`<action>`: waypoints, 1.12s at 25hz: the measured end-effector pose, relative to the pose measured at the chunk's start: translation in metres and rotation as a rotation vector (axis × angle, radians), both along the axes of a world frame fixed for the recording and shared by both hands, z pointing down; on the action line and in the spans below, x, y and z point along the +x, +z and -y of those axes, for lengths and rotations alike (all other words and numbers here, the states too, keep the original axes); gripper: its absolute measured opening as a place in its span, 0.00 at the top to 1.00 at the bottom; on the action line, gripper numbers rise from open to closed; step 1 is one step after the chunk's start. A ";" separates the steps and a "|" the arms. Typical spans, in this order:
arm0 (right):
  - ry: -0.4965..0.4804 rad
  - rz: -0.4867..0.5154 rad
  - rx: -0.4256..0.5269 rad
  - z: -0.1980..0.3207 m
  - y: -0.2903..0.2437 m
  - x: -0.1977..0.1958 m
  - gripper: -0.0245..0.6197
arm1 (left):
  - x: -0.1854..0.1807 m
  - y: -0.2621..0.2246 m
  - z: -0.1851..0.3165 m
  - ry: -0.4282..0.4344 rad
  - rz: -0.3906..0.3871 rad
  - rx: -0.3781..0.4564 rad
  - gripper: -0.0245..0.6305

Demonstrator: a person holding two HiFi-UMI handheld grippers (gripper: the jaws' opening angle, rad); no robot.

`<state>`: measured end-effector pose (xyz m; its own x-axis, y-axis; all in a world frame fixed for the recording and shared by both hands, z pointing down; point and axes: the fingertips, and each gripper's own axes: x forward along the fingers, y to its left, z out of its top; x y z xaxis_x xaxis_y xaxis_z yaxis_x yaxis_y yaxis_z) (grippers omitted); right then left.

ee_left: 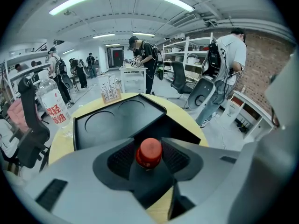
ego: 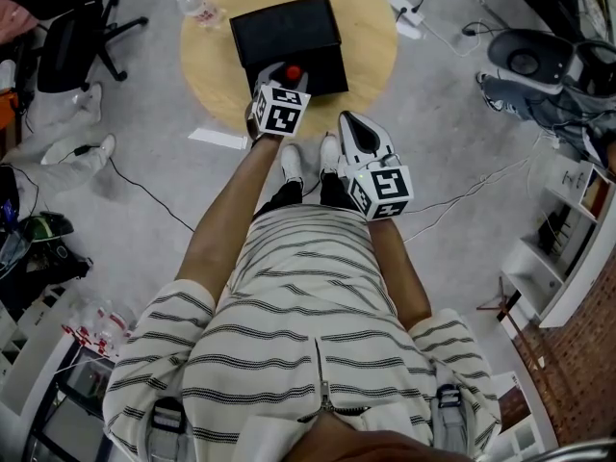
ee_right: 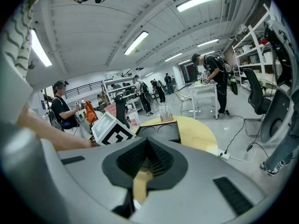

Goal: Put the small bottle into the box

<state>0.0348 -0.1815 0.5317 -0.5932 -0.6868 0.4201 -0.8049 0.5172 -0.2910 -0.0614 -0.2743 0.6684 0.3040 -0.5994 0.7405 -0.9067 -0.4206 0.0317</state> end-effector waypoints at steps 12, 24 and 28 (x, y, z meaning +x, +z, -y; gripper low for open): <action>-0.003 0.005 0.027 -0.008 -0.009 0.001 0.93 | -0.002 -0.020 -0.010 -0.040 -0.023 0.041 0.69; -0.007 0.007 0.070 -0.022 -0.024 0.002 0.93 | 0.004 -0.050 -0.038 -0.063 -0.083 0.093 0.75; -0.009 0.008 0.085 -0.025 -0.029 0.003 0.93 | 0.004 -0.063 -0.043 -0.064 -0.088 0.139 0.79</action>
<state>0.0381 -0.1567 0.5025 -0.6028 -0.7141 0.3559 -0.7978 0.5476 -0.2522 -0.0572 -0.2314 0.6057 0.3214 -0.7148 0.6211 -0.9282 -0.3675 0.0573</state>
